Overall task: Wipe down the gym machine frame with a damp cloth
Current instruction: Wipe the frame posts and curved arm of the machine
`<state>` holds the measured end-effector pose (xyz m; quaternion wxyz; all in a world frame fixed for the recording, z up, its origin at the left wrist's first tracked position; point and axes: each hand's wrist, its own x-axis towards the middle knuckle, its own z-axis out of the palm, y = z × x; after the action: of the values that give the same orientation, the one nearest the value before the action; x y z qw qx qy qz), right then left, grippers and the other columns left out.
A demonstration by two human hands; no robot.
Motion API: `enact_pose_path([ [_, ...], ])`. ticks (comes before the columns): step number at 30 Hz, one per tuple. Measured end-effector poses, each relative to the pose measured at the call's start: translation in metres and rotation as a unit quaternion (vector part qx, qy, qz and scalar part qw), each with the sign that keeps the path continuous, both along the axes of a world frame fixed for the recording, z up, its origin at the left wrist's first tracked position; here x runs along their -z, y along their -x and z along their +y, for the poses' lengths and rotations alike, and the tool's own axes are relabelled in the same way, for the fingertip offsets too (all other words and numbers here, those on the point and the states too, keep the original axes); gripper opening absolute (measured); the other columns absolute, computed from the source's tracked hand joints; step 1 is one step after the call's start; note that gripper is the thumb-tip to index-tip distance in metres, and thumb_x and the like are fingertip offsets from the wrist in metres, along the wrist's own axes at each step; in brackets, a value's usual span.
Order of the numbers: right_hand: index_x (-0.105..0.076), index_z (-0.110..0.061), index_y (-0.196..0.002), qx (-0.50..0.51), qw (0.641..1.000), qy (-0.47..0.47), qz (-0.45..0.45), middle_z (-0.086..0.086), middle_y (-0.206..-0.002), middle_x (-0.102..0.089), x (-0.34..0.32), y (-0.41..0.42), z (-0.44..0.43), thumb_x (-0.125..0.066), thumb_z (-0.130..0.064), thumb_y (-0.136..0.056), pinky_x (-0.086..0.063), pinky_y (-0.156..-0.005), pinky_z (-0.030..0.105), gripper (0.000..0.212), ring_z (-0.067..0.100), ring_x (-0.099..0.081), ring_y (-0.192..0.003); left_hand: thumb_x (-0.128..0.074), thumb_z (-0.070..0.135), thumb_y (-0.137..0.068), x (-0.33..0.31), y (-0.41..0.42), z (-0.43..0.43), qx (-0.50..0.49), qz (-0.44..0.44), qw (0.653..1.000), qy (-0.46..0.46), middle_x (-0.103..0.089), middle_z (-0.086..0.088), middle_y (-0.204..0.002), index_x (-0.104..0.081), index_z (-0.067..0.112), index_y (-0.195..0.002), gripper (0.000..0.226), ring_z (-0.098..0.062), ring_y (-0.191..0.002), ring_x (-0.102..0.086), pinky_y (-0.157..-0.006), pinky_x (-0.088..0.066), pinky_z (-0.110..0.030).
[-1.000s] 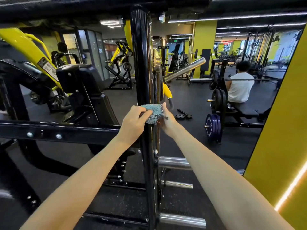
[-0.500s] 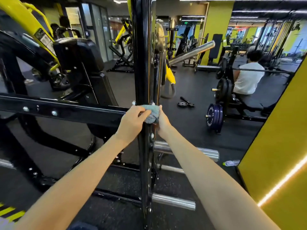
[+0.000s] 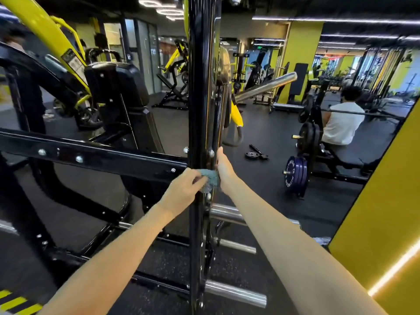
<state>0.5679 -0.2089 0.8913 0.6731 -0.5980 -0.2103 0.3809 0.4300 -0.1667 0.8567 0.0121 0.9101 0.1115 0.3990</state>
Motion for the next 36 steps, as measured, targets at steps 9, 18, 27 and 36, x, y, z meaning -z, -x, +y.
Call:
enact_pose_path([
  [9, -0.052, -0.016, -0.13, 0.093, 0.983, -0.057, -0.149, 0.004, -0.121, -0.059, -0.109, -0.008, 0.004, -0.027, -0.043, -0.104, -0.046, -0.093, 0.034, 0.045, 0.017, -0.057, -0.104, -0.043, -0.003, -0.082, -0.148, -0.026, 0.031, 0.045, -0.257, 0.959, -0.11, -0.04, -0.006, -0.102, -0.068, -0.005, -0.106, 0.034, -0.022, -0.092, -0.046, -0.079, -0.044, -0.027],
  [18, -0.053, -0.008, -0.13, 0.202, 0.941, -0.126, -0.24, 0.01, -0.112, -0.058, -0.198, 0.013, 0.016, -0.029, -0.045, -0.103, -0.04, -0.087, 0.036, 0.051, 0.024, -0.054, -0.1, -0.051, -0.014, -0.075, -0.259, -0.033, 0.038, 0.139, -0.4, 0.902, 0.081, -0.053, -0.013, -0.091, -0.069, 0.0, -0.108, 0.041, -0.004, -0.086, -0.044, -0.08, -0.037, -0.007],
  [27, -0.056, -0.015, -0.129, 0.275, 0.932, -0.129, -0.199, 0.008, -0.14, -0.052, -0.184, 0.057, 0.032, -0.033, -0.07, -0.091, -0.045, -0.093, 0.034, 0.071, 0.023, -0.054, -0.12, -0.05, 0.002, -0.096, -0.172, -0.035, 0.073, 0.173, -0.227, 0.905, 0.317, -0.048, -0.004, -0.095, -0.062, -0.003, -0.117, 0.024, -0.012, -0.084, -0.048, -0.071, -0.035, -0.011],
  [36, -0.054, -0.009, -0.131, 0.318, 0.907, -0.171, -0.215, 0.005, -0.118, -0.063, -0.175, 0.049, 0.048, -0.017, -0.048, -0.103, -0.051, -0.08, 0.015, 0.06, 0.014, -0.06, -0.101, -0.046, -0.005, -0.096, -0.227, -0.046, 0.091, 0.258, -0.231, 0.872, 0.345, -0.043, -0.005, -0.103, -0.056, 0.002, -0.13, 0.036, -0.007, -0.089, -0.038, -0.078, -0.024, 0.003],
])
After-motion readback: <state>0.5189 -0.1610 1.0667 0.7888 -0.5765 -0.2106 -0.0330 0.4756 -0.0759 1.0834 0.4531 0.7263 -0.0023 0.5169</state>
